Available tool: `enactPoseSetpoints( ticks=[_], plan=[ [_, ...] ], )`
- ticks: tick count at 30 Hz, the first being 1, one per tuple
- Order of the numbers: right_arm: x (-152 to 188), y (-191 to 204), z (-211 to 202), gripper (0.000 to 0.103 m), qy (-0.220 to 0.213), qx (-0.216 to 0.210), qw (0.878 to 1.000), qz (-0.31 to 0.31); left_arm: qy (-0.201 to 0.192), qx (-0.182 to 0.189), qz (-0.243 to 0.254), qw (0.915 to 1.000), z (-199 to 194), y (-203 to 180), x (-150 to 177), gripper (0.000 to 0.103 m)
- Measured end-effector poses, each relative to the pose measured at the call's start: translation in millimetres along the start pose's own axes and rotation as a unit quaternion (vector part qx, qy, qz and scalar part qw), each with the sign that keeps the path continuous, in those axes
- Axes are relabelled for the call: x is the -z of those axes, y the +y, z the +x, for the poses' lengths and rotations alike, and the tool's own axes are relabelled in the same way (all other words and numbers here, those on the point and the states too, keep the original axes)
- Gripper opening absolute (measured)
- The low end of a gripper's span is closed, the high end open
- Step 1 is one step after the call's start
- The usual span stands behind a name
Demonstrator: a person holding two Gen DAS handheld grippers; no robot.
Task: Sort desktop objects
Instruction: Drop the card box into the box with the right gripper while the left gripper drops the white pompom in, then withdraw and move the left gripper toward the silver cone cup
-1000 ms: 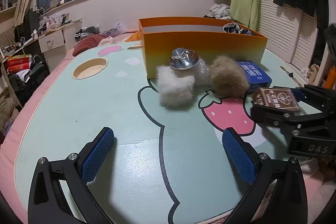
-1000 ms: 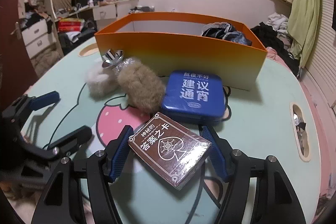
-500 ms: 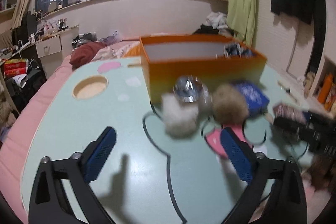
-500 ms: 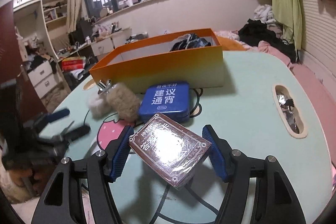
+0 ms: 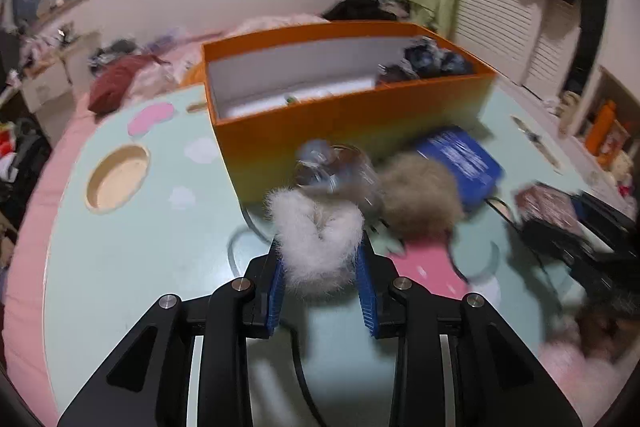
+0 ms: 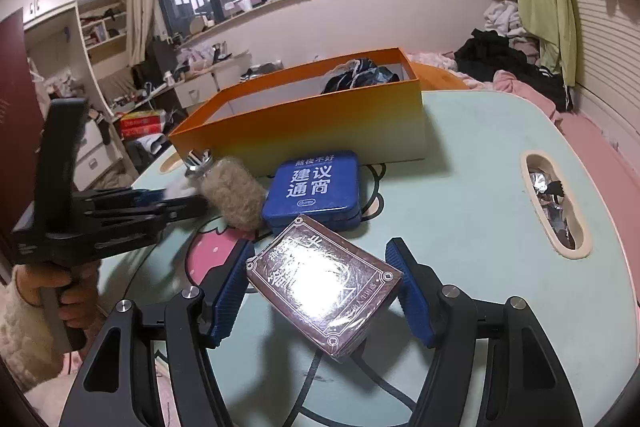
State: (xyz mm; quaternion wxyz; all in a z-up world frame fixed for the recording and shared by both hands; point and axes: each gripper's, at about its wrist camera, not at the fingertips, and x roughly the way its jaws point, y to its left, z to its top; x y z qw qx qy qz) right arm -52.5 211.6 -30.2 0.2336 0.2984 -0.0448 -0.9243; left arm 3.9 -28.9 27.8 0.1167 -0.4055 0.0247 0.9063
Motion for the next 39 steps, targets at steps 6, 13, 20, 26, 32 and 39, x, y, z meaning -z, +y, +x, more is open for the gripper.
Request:
enactPoseSetpoints(
  ticks=[6, 13, 20, 26, 32, 39],
  plan=[
    [0, -2, -1, 0.068, 0.001, -0.002, 1.000, 0.004, 0.067, 0.107, 0.019, 0.9917, -23, 1, 14, 0.033],
    [-18, 1, -10, 0.068, -0.023, 0.008, 1.000, -0.003, 0.011, 0.110, 0.026, 0.9936, -28, -2, 6, 0.033],
    [-75, 5, -12, 0.068, -0.059, -0.012, 0.998, 0.014, -0.073, 0.103, 0.033, 0.9915, -32, 0, -25, 0.033],
    [-146, 8, 27, 0.068, -0.066, 0.013, 0.997, 0.034, -0.096, 0.065, -0.032, 0.9927, -17, 8, -94, 0.041],
    [-148, 3, 58, 0.083, -0.025, 0.073, 0.997, 0.025, -0.087, 0.072, -0.104, 0.9882, -4, 37, -99, 0.080],
    [-95, 9, -4, 0.097, -0.054, 0.044, 0.998, -0.011, -0.099, 0.039, -0.054, 0.9928, -57, 47, -51, 0.080]
  ],
)
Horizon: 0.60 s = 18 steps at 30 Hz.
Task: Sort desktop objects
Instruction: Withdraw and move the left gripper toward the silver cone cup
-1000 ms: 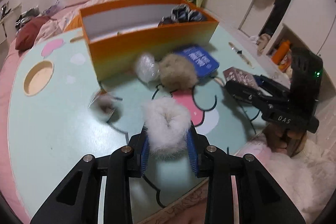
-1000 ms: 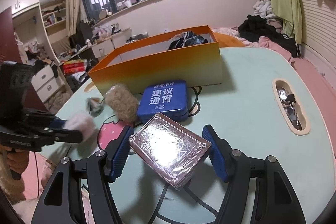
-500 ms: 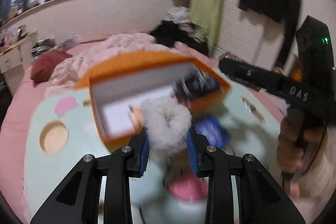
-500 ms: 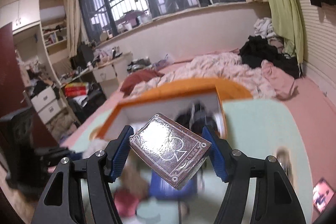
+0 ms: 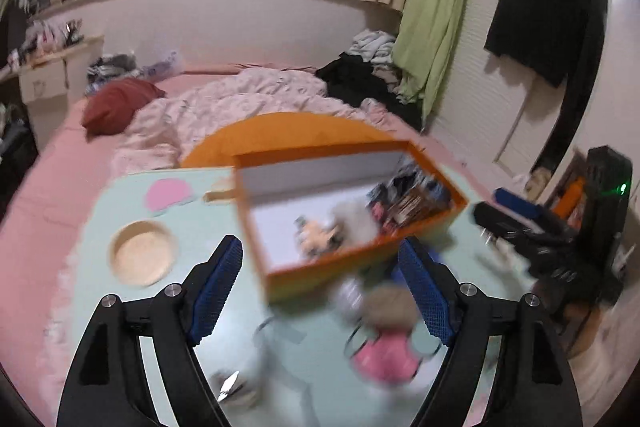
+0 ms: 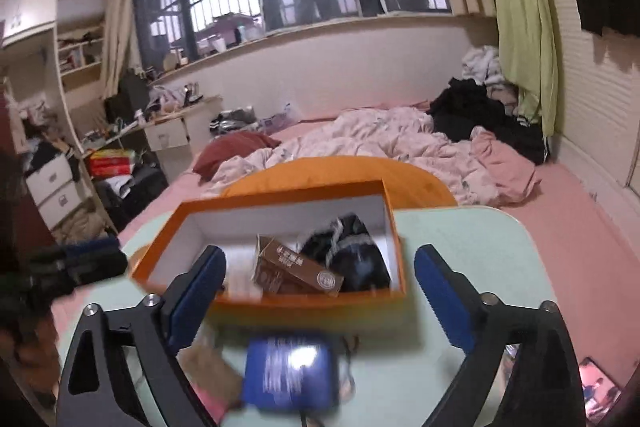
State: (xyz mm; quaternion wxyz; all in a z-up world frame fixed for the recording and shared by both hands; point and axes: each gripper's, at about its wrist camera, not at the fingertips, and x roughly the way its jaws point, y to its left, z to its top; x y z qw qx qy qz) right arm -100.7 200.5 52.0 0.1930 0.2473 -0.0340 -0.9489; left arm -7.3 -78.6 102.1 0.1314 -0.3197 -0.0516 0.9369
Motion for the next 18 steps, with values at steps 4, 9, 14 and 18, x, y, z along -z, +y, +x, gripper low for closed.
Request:
enactPoseSetpoints(
  ticks=[4, 9, 14, 18],
  plan=[
    [34, 8, -11, 0.098, 0.064, -0.023, 0.998, -0.014, 0.031, -0.045, 0.044, 0.9975, -14, -5, 41, 0.080],
    [83, 18, -10, 0.098, 0.114, -0.003, 0.993, -0.034, 0.039, -0.118, 0.031, 0.9917, 2, -22, 91, 0.080],
    [107, 23, 1, 0.103, 0.131, 0.064, 0.986, -0.080, 0.049, -0.147, 0.044, 0.9869, 36, -46, 114, 0.088],
    [110, 22, -3, 0.103, 0.116, 0.057, 0.988, -0.079, 0.045, -0.128, 0.023, 0.9905, 51, -39, 116, 0.103]
  ],
)
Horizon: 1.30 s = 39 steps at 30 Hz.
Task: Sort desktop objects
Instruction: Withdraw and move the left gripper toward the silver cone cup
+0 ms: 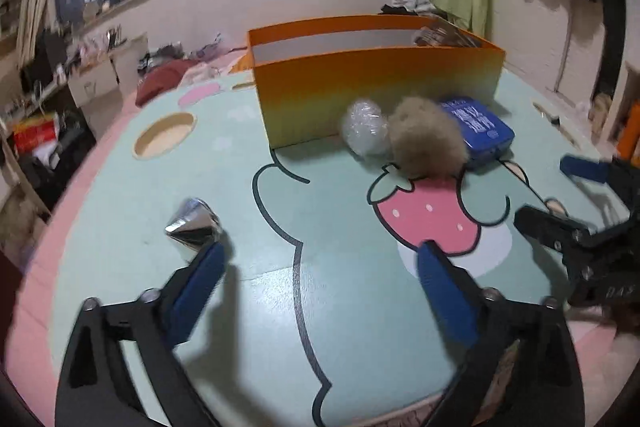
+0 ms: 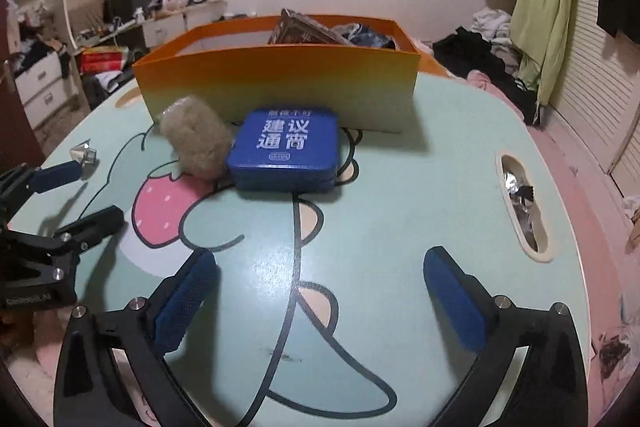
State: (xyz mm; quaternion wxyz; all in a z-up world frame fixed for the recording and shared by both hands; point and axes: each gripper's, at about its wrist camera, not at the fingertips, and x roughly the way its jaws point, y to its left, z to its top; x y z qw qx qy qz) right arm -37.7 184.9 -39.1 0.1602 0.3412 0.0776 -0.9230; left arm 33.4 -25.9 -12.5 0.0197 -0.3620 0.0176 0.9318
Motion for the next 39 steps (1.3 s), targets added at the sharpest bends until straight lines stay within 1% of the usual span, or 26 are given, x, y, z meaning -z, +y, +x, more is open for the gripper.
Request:
enactPoseSetpoints(
  ticks=[1, 3, 8, 16, 18, 30, 33, 36, 39],
  plan=[
    [1, -1, 0, 0.103, 0.000, 0.000, 1.000, 0.000, -0.011, 0.008, -0.017, 0.9998, 3, 6, 3, 0.103],
    [0, -1, -1, 0.103, 0.000, -0.001, 1.000, -0.001, -0.028, 0.000, -0.021, 0.9994, 7, 8, 7, 0.103],
    [0, -2, -2, 0.103, -0.002, -0.003, 1.000, -0.003, -0.029, 0.008, -0.012, 0.9995, 18, 10, 9, 0.103],
    [-5, -6, 5, 0.103, -0.002, -0.004, 1.000, -0.005, -0.030, 0.009, -0.011, 0.9994, 18, 16, 8, 0.103],
    [-5, -6, 5, 0.103, -0.001, -0.005, 1.000, -0.005, -0.031, 0.009, -0.010, 0.9994, 0, 15, 3, 0.103],
    [-5, -6, 6, 0.103, -0.001, -0.005, 1.000, -0.005, -0.031, 0.011, -0.007, 0.9994, 1, 15, 3, 0.103],
    [-5, -6, 6, 0.103, -0.001, -0.005, 1.000, -0.005, -0.027, 0.018, -0.001, 0.9995, -8, 7, 3, 0.103],
    [-5, -6, 6, 0.103, -0.001, -0.004, 1.000, -0.005, -0.044, 0.024, -0.017, 0.9986, -16, 17, 2, 0.101],
    [-5, -5, 6, 0.103, -0.001, -0.004, 1.000, -0.005, -0.056, 0.021, -0.040, 0.9974, -25, 31, -1, 0.095]
  ],
)
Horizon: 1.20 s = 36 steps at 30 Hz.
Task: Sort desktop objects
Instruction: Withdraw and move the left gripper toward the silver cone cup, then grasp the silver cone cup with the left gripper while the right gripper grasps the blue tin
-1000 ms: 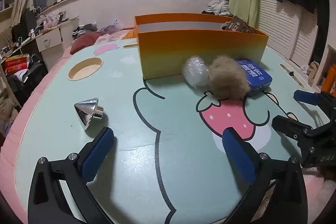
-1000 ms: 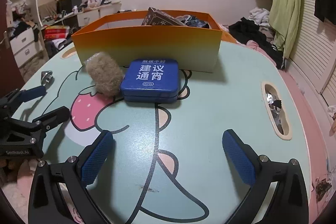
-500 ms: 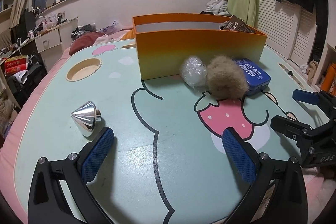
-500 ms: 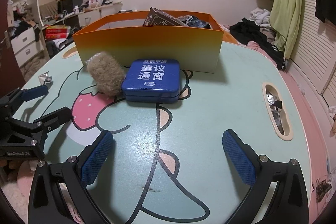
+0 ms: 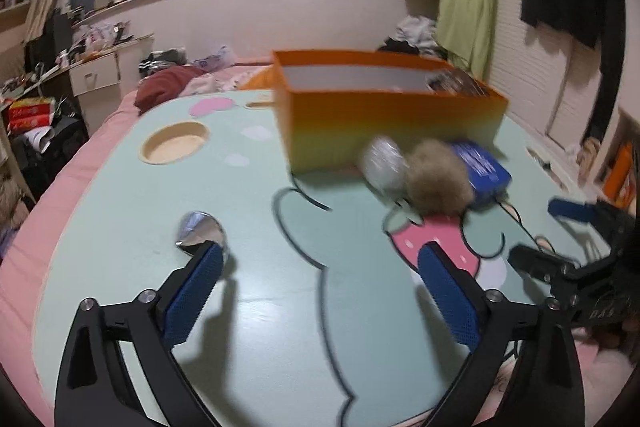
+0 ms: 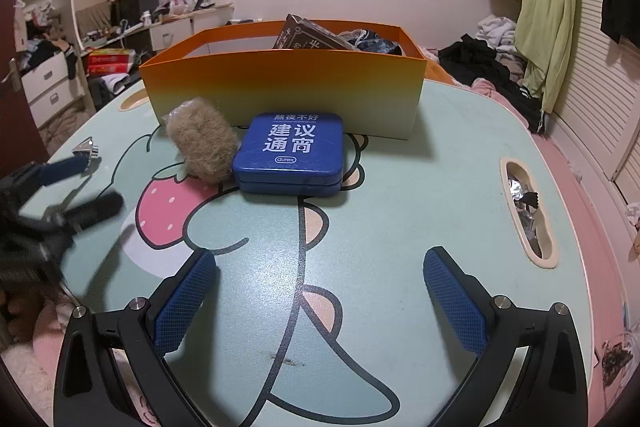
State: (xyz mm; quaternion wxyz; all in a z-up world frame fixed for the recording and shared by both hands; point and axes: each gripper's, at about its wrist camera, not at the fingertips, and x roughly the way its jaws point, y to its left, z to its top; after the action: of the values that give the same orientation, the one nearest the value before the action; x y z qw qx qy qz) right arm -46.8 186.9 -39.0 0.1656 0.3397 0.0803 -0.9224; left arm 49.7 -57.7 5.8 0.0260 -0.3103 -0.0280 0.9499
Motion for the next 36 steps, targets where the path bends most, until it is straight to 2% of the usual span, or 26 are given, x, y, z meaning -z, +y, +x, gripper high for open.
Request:
enactPoseSetpoints(
  ticks=[6, 8, 11, 14, 17, 18, 20, 21, 23, 26, 27, 28, 30, 32, 34, 36],
  plan=[
    [0, 0, 0, 0.103, 0.000, 0.000, 1.000, 0.000, 0.023, 0.003, 0.004, 0.9997, 4, 14, 0, 0.084],
    [0, 0, 0, 0.103, 0.000, 0.000, 1.000, 0.000, 0.033, 0.006, 0.006, 0.9994, 8, 12, 1, 0.075],
    [0, 0, 0, 0.103, 0.000, 0.000, 1.000, 0.000, 0.029, 0.002, 0.003, 0.9996, 7, 13, 2, 0.074],
    [0, 0, 0, 0.103, 0.000, 0.000, 1.000, 0.000, 0.005, 0.008, -0.033, 0.9994, -1, 24, 5, 0.074],
    [0, 0, 0, 0.103, 0.000, 0.000, 1.000, 0.000, -0.037, 0.019, -0.058, 0.9975, -17, 37, 6, 0.074],
    [0, 0, 0, 0.103, 0.000, 0.000, 1.000, 0.000, -0.053, 0.016, -0.060, 0.9967, -23, 41, 7, 0.074],
    [0, 0, 0, 0.103, 0.000, 0.000, 1.000, 0.000, -0.069, -0.013, -0.054, 0.9961, -30, 47, 9, 0.074],
    [0, -1, 0, 0.103, 0.000, 0.000, 1.000, 0.000, -0.063, -0.034, -0.046, 0.9964, -29, 49, 9, 0.074],
    [0, 0, 0, 0.103, 0.000, 0.000, 1.000, 0.000, -0.043, -0.052, -0.045, 0.9967, -19, 54, 6, 0.074],
    [0, 0, 1, 0.103, 0.000, 0.000, 1.000, 0.000, 0.007, -0.046, -0.061, 0.9970, -1, 65, -5, 0.073],
    [0, -1, 0, 0.103, 0.000, -0.001, 1.000, 0.000, 0.019, -0.042, -0.063, 0.9970, 3, 67, -9, 0.069],
    [0, 0, 1, 0.103, 0.000, -0.001, 1.000, 0.000, 0.025, -0.037, -0.062, 0.9970, 5, 68, -12, 0.059],
    [0, 0, 1, 0.103, 0.000, 0.000, 1.000, 0.000, 0.033, -0.034, -0.049, 0.9977, 9, 66, -15, 0.048],
    [0, -1, 1, 0.103, 0.000, 0.000, 1.000, 0.000, 0.042, -0.032, -0.023, 0.9983, 13, 58, -14, 0.029],
    [-1, -1, 1, 0.103, 0.001, -0.001, 1.000, 0.000, 0.038, -0.037, -0.011, 0.9985, 12, 54, -10, 0.029],
    [-4, -1, 2, 0.103, 0.011, -0.005, 1.000, 0.002, 0.033, -0.022, -0.010, 0.9991, 9, 49, -9, 0.029]
  ],
)
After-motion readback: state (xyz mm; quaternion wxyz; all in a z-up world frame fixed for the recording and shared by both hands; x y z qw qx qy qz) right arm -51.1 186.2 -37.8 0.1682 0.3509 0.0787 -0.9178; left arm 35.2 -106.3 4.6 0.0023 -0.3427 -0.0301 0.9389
